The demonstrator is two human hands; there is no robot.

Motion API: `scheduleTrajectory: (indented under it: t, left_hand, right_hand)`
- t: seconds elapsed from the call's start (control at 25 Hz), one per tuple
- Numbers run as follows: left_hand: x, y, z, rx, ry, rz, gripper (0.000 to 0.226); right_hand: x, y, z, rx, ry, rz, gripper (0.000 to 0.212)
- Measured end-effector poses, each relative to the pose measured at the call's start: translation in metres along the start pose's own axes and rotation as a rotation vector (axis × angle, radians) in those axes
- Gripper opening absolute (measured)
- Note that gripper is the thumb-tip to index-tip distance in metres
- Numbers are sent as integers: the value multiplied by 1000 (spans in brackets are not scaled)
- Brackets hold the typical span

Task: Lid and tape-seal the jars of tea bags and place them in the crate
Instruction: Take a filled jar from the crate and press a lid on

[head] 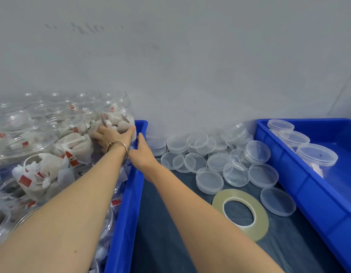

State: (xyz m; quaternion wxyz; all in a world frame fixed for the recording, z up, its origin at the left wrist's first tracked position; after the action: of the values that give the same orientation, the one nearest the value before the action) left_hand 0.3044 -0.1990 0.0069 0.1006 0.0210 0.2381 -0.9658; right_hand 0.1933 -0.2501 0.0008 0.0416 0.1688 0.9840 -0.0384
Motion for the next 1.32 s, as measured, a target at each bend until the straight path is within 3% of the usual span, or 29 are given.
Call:
scheduleTrajectory:
  t: [0.24, 0.4, 0.56, 0.68, 0.84, 0.92, 1.2, 1.32]
  left_hand:
    - [21, 7, -2, 241, 211, -117, 68]
    - [58, 15, 12, 160, 353, -152, 79]
    - [118, 36, 8, 66, 397, -272, 77]
    - [159, 39, -26, 220, 235, -303, 75]
    - [198, 34, -82, 409, 80, -343, 77]
    - [214, 34, -96, 447, 87, -423, 81]
    - [247, 43, -95, 462, 239, -687, 79]
    - [251, 39, -95, 453, 254, -755, 81]
  right_hand:
    - [-4, -12, 10, -35, -16, 88, 58]
    - [8, -42, 23, -33, -74, 234, 56]
    - [49, -80, 40, -19, -199, 286, 40]
    - [88, -98, 60, 177, -196, 155, 38]
    - [117, -128, 103, 987, 19, 114, 74]
    - [125, -135, 112, 1198, 77, 124, 73]
    - [134, -172, 108, 1340, 169, 235, 67]
    - [133, -177, 106, 1382, 120, 186, 49]
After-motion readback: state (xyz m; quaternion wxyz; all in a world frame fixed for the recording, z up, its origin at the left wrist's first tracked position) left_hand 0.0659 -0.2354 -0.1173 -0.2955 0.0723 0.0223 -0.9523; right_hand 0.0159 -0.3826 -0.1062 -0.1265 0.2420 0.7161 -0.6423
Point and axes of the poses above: each hand's wrist, its own x-axis away from the middle knuckle, its own y-axis out of the palm, z = x × y, the point moved 4 cm from there along -x, towards the middle knuckle, and after that the axes turned 3 degrees about -y, right-handed, at the moved point
